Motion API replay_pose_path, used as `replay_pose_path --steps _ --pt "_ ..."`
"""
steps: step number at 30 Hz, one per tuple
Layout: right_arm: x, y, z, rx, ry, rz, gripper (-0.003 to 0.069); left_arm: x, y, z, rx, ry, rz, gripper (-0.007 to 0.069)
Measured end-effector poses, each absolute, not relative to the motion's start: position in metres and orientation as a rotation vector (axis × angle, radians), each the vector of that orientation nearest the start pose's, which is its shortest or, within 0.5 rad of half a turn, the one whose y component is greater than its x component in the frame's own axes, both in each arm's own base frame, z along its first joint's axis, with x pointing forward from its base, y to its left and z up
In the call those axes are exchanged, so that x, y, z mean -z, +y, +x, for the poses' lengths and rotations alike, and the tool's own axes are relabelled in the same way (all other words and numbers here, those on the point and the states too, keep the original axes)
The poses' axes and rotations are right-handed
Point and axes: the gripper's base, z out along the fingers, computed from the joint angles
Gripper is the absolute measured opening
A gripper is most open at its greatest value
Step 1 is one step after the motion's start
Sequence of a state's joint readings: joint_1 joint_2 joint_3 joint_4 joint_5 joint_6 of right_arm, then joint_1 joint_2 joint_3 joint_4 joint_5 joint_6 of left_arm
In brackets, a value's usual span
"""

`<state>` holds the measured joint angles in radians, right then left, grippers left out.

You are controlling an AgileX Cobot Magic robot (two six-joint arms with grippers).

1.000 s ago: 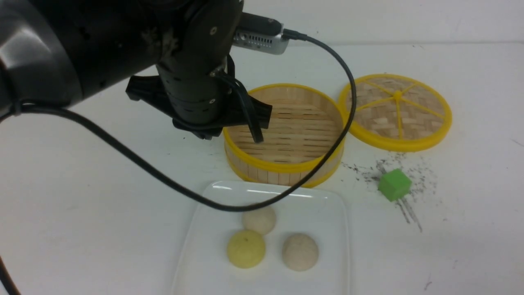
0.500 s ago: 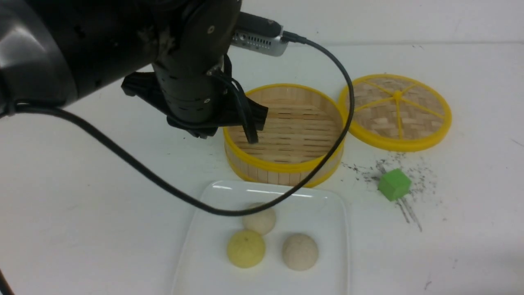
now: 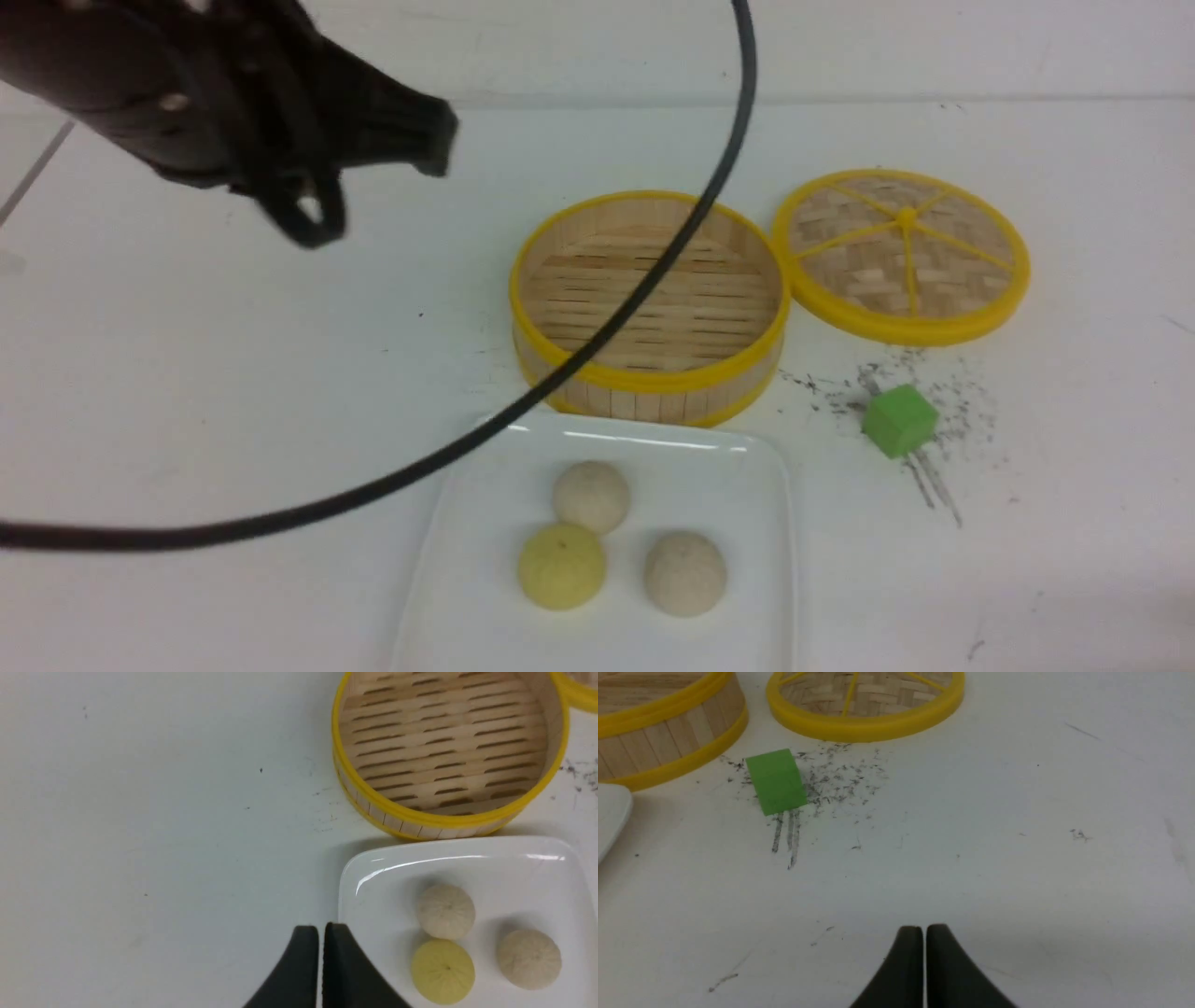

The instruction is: Put the steamed buns into the plate on the white tablecloth.

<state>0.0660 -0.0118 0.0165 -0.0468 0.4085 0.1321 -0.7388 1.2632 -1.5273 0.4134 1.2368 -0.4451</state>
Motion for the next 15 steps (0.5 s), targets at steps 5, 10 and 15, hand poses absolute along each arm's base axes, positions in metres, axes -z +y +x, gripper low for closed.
replay_pose_path --steps 5,10,15 --pt "-0.172 -0.002 0.051 -0.033 1.895 0.074 0.0039 -0.457 -0.098 0.159 0.085 2.258 0.311 0.0036" --pt "-0.172 -0.002 0.051 -0.024 1.894 0.081 0.0047 -0.436 -0.07 0.128 0.092 2.268 0.287 0.0034" --pt "-0.172 -0.002 0.051 -0.024 1.894 0.081 0.0052 -0.39 -0.04 0.093 0.164 2.298 0.167 0.0013"
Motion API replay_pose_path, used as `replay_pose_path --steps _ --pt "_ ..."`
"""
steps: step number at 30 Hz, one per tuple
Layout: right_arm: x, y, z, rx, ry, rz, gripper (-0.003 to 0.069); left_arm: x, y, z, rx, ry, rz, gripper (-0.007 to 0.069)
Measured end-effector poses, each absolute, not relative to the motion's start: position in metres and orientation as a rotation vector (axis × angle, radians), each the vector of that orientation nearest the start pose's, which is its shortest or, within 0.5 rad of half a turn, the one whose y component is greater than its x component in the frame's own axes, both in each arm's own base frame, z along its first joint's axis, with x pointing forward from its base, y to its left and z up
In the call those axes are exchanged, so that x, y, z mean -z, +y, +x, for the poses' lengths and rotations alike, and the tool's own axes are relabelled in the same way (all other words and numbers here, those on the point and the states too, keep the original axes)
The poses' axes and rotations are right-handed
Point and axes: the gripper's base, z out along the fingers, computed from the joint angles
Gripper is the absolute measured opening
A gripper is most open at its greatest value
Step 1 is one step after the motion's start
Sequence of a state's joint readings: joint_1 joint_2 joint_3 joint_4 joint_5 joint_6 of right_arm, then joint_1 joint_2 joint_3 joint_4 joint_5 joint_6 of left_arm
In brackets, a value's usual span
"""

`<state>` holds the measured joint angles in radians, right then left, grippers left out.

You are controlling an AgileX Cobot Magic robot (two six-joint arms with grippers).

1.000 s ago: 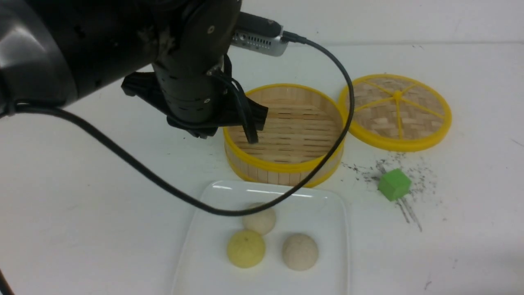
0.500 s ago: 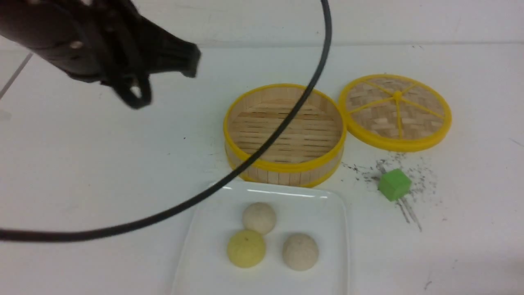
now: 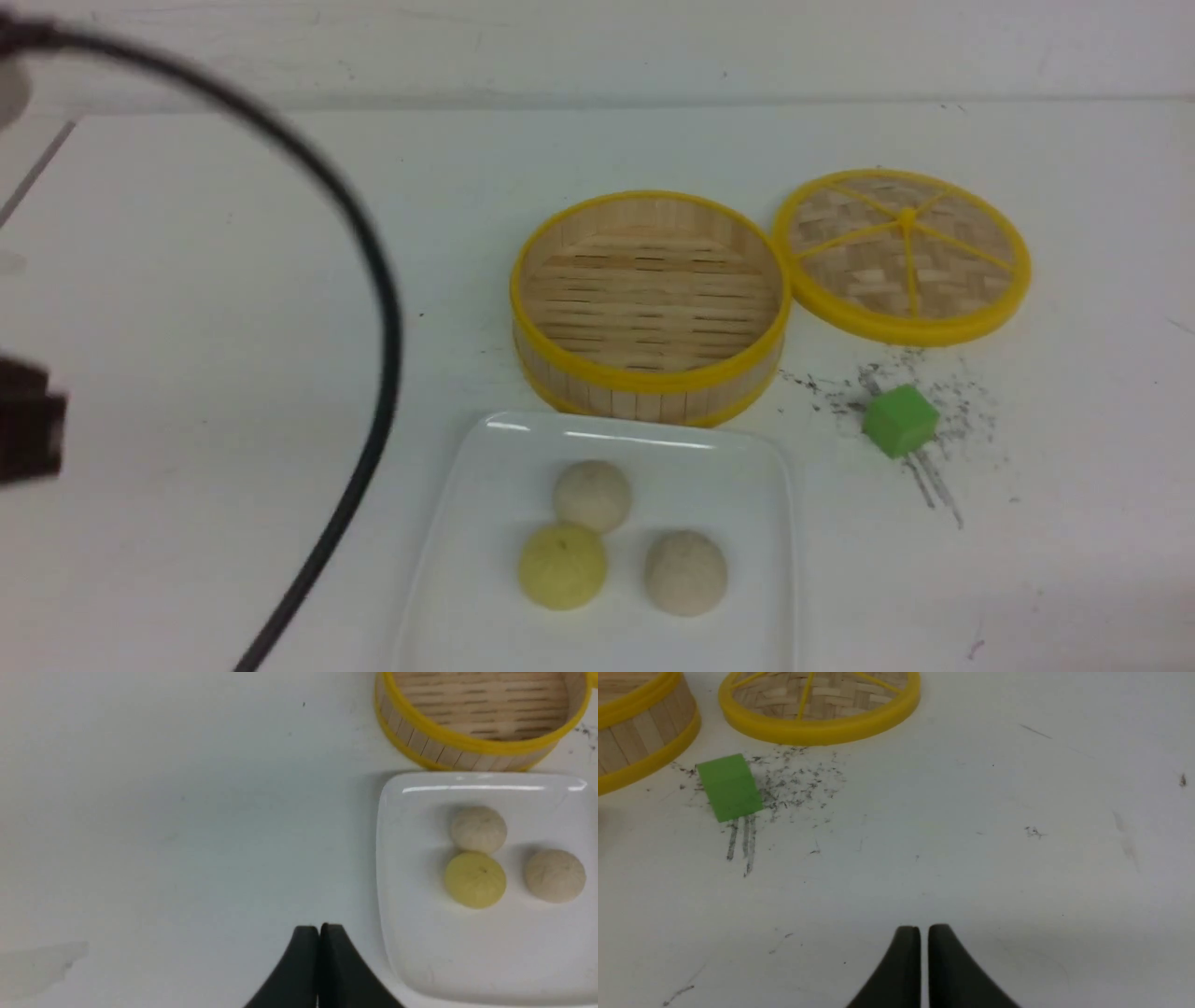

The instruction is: Put the steamed buns into the plate on the white tablecloth.

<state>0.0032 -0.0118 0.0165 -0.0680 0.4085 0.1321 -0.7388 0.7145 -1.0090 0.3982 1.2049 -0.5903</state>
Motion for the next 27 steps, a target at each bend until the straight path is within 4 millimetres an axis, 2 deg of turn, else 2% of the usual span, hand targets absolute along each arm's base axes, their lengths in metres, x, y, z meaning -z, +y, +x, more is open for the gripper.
replay_pose_path --steps 2,4,6,7,9,11,13,16,27 --pt "-0.172 -0.002 0.051 -0.024 1.894 0.081 0.0055 -0.377 -0.037 0.087 0.204 2.29 0.155 0.0012" --pt "-0.172 -0.002 0.051 -0.024 1.894 0.081 0.0059 -0.347 -0.036 0.078 0.327 2.259 0.142 0.0012" --pt "-0.172 -0.002 0.051 -0.023 1.894 0.082 0.0061 -0.334 -0.039 0.077 0.392 2.236 0.149 0.0012" --pt "-0.172 -0.002 0.051 -0.023 1.894 0.082 0.0063 -0.324 -0.042 0.074 0.471 2.188 0.159 0.0012" --pt "-0.172 -0.002 0.051 -0.023 1.894 0.082 0.0065 -0.316 -0.046 0.073 0.571 2.09 0.176 0.0013" --pt "-0.172 -0.002 0.051 -0.023 1.894 0.082 0.0068 -0.314 -0.048 0.073 0.625 2.023 0.184 0.0014" --pt "-0.172 -0.002 0.051 -0.023 1.894 0.082 0.0072 -0.318 -0.055 0.074 0.722 1.881 0.205 0.0017" --pt "-0.172 -0.002 0.051 -0.023 1.894 0.082 0.0077 -0.323 -0.057 0.075 0.763 1.815 0.211 0.0018" --pt "-0.172 -0.002 0.051 -0.023 1.894 0.082 0.0091 -0.321 -0.056 0.075 0.733 1.818 0.226 0.0025"
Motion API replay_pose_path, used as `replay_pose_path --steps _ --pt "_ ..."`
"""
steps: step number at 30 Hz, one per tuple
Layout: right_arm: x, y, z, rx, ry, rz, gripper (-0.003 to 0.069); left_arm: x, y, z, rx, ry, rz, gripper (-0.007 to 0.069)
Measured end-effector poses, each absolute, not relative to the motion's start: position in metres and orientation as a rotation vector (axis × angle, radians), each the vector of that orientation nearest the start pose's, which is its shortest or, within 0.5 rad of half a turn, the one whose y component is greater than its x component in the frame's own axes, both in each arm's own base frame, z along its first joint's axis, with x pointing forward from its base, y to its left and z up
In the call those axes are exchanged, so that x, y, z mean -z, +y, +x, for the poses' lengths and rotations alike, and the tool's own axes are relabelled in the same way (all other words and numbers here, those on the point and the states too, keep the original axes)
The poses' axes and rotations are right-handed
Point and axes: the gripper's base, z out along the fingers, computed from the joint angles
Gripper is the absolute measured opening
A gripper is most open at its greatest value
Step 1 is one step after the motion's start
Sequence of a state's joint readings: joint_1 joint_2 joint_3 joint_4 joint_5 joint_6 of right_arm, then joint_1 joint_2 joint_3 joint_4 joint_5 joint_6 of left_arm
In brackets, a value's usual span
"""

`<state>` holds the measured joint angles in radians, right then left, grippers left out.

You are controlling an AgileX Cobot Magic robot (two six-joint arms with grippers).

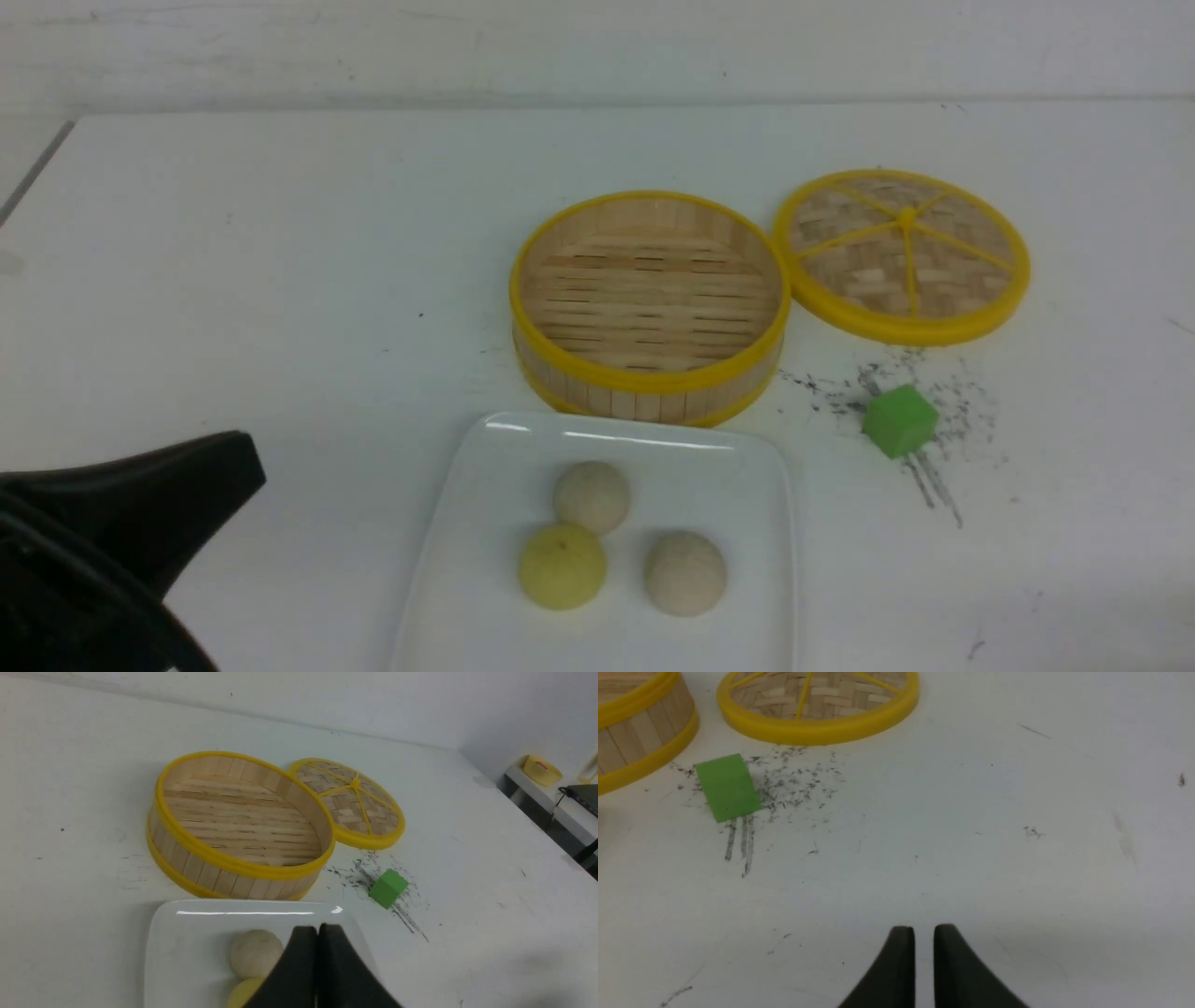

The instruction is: Put the steamed buns into the plate on the white tablecloth.

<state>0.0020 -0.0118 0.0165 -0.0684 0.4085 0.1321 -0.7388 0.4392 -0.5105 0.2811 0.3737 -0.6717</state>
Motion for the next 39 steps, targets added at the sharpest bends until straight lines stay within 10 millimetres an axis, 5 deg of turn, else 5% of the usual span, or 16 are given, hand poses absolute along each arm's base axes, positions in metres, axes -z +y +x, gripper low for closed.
replay_pose_path --steps 20,23,32,39 --pt "-0.172 -0.002 0.051 -0.023 1.894 0.082 0.0116 -0.316 -0.041 0.067 0.544 1.733 0.325 0.0043" --pt "-0.172 -0.002 0.051 -0.023 1.894 0.082 0.0118 -0.299 -0.031 0.064 0.451 1.69 0.268 0.0049" --pt "-0.172 -0.002 0.051 -0.023 1.894 0.082 0.0131 -0.203 -0.006 0.056 0.158 1.766 0.002 0.0055" --pt "-0.172 -0.002 0.051 -0.021 1.894 0.081 0.0139 -0.177 -0.002 0.054 0.098 1.803 -0.045 0.0066"
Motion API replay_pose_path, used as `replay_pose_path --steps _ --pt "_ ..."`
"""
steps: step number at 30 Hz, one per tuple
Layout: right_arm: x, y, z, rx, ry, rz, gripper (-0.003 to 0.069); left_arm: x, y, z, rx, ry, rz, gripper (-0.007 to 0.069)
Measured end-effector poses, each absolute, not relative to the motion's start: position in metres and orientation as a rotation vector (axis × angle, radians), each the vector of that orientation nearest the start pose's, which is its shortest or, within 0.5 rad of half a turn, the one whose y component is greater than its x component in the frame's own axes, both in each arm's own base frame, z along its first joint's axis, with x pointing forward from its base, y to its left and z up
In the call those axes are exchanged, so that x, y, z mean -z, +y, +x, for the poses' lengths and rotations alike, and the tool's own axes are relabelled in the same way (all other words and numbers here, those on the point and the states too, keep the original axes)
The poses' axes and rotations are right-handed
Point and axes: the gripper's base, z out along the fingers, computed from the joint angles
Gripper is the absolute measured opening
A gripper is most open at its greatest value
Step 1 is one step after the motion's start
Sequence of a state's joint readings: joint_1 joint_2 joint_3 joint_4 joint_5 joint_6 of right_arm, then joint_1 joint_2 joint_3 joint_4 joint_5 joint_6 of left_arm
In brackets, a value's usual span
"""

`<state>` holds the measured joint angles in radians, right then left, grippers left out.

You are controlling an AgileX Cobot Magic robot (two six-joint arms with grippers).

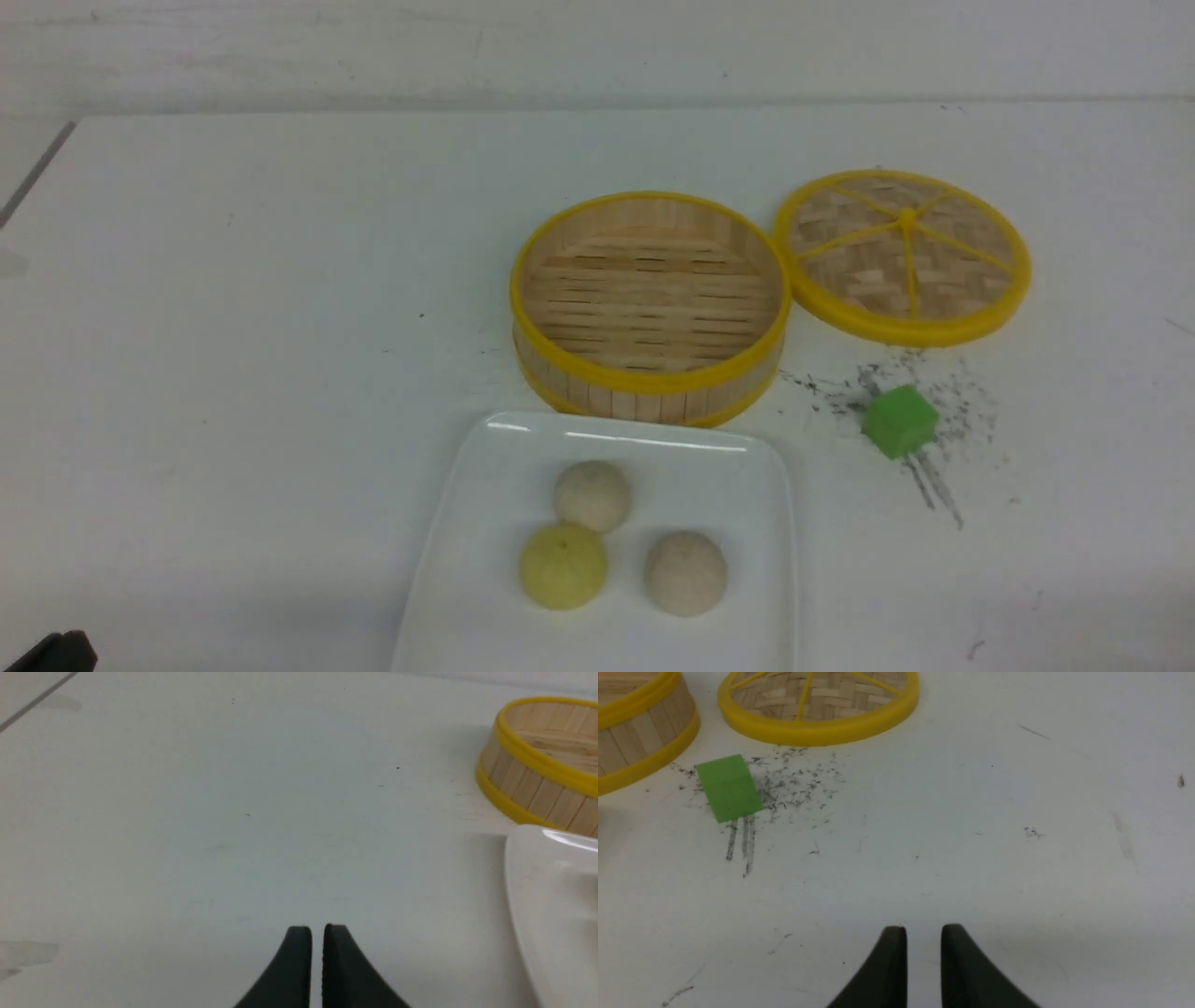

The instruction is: Put the steamed buns into the plate on the white tablecloth.

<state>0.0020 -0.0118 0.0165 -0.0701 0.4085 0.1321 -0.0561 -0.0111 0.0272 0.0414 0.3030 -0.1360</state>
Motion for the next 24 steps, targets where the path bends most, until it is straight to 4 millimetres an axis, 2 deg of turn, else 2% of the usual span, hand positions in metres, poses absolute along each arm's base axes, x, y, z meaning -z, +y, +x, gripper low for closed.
replay_pose_path --steps 9,24 --pt "-0.1717 -0.0024 0.0514 -0.022 1.894 0.082 0.0153 -0.1718 0.002 0.0527 0.03 1.865 -0.082 0.0069" --pt "-0.1717 -0.0025 0.0514 -0.02 1.894 0.084 0.0169 -0.172 0.0021 0.0525 0.027 1.868 -0.081 0.0087"
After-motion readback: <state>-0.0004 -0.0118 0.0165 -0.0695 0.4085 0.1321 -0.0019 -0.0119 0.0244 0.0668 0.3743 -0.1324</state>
